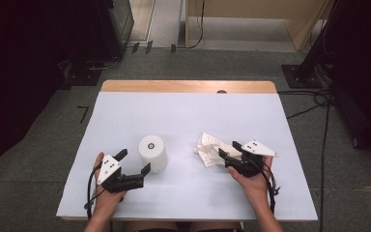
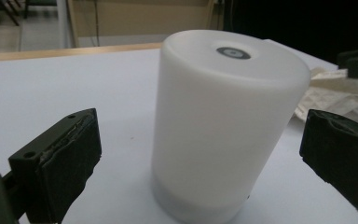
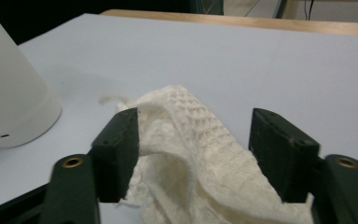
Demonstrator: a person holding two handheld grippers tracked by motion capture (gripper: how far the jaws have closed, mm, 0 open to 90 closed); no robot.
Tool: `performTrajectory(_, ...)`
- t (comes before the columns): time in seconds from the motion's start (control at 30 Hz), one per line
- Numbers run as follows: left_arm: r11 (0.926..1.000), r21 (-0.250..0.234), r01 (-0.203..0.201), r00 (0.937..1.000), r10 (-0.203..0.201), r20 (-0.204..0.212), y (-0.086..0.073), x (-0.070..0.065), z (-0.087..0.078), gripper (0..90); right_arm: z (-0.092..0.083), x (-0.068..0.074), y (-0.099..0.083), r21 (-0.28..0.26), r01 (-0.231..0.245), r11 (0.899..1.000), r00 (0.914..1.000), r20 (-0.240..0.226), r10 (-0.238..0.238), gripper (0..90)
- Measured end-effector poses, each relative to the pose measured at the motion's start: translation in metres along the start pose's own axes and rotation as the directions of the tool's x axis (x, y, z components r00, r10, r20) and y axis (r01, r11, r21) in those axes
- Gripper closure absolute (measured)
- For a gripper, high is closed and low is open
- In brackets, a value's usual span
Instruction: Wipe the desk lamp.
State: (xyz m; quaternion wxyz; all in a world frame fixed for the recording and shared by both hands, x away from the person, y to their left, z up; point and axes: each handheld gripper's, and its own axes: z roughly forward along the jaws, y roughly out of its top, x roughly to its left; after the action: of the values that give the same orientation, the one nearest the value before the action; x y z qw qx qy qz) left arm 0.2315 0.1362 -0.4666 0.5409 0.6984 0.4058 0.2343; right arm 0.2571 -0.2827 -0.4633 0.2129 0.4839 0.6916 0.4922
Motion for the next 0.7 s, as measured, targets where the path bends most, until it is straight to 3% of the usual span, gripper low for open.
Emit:
performTrajectory(0.13,0.9992,-0.018,0.035,0.9986,-0.036,-0.039,-0.003,0.015,-0.022,0.0,-0.017,-0.010,-0.002,-0.022,-0.005,1.000,1.0000,0.000,0.005,23.4)
performTrajectory(0.3,0.9971,-0.038,0.066,0.9937,-0.069,-0.088,-0.007,0.034,-0.045,0.0,-0.044,-0.033,-0.009,-0.047,-0.025,0.999,0.9980,0.056,0.027,17.6)
performTrajectory(0.53,0.9915,-0.032,0.127,0.9789,-0.130,-0.158,-0.017,0.053,-0.062,0.0,-0.067,-0.059,-0.027,-0.010,-0.061,0.998,0.9912,0.117,0.062,13.7)
performTrajectory(0.7,0.9949,-0.001,0.101,0.9726,-0.099,-0.210,-0.025,0.059,-0.071,0.0,-0.086,-0.076,-0.036,-0.005,-0.073,0.997,0.9865,0.147,0.073,12.6)
